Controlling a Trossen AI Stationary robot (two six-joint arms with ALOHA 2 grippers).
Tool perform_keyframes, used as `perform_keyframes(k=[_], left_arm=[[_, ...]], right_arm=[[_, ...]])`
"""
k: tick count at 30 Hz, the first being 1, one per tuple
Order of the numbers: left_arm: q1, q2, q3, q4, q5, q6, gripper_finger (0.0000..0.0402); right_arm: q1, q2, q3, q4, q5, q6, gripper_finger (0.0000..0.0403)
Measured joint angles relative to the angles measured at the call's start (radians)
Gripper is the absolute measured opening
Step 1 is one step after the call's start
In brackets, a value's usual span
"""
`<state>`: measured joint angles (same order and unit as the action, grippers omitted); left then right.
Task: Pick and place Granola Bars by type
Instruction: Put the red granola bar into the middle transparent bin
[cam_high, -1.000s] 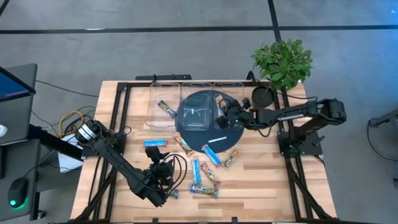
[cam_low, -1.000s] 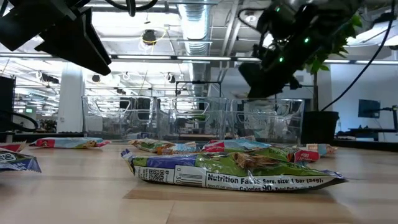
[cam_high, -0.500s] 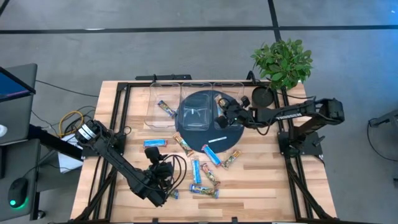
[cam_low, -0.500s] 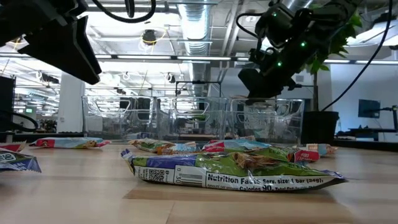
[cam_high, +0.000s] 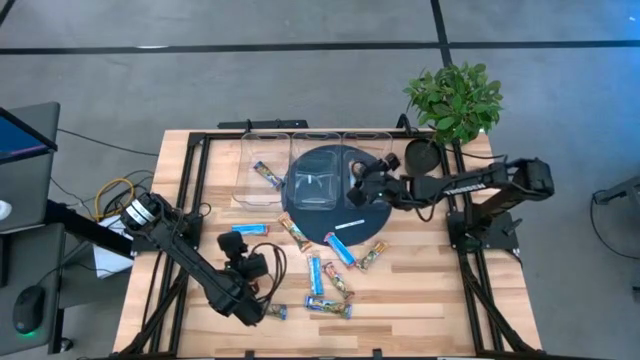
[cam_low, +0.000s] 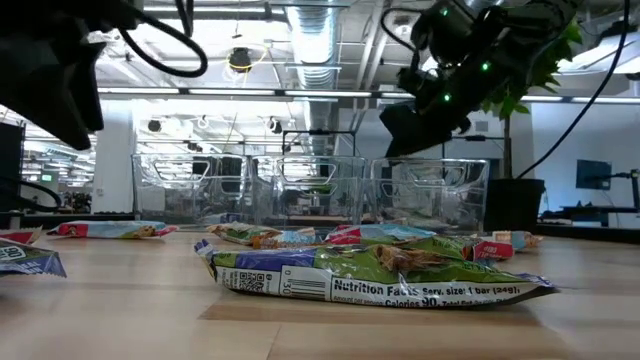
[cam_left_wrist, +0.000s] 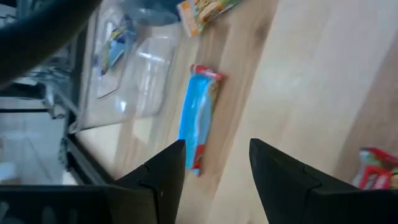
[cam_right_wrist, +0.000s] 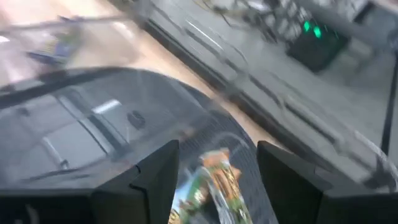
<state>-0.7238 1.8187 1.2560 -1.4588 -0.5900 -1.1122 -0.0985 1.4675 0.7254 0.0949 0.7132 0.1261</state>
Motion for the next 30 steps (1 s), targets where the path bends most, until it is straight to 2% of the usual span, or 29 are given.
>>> perform_keyframes(k=[5,11,16,21,25,30], left_arm=[[0.004,0.000,0.000,-0.002,0.001,0.016,0.0173],[0.005,0.000,0.000,0.103,0.196,0.094,0.0173],[-0.007,0.000,-0.003,0.207,0.246,0.141,0.0173],[-0.017,0.000,-0.073,0.296,0.274,0.174,0.0173],[-0.016,-0.001,-0.148,0.363,0.334,0.168,0.0173],[-0.017,-0.007,-0.177,0.412,0.356,0.166,0.0173]], right_arm=[[0.084,-0.039,0.000,0.069,-0.001,-0.153,0.0216],[0.196,-0.117,0.000,0.040,-0.001,-0.306,0.0212],[0.296,-0.158,0.000,-0.006,-0.005,-0.384,0.0212],[0.383,-0.161,-0.001,-0.013,-0.007,-0.431,0.0210],[0.435,-0.161,-0.001,-0.013,-0.007,-0.441,0.0208],[0.480,-0.161,-0.001,-0.013,-0.004,-0.441,0.0208]])
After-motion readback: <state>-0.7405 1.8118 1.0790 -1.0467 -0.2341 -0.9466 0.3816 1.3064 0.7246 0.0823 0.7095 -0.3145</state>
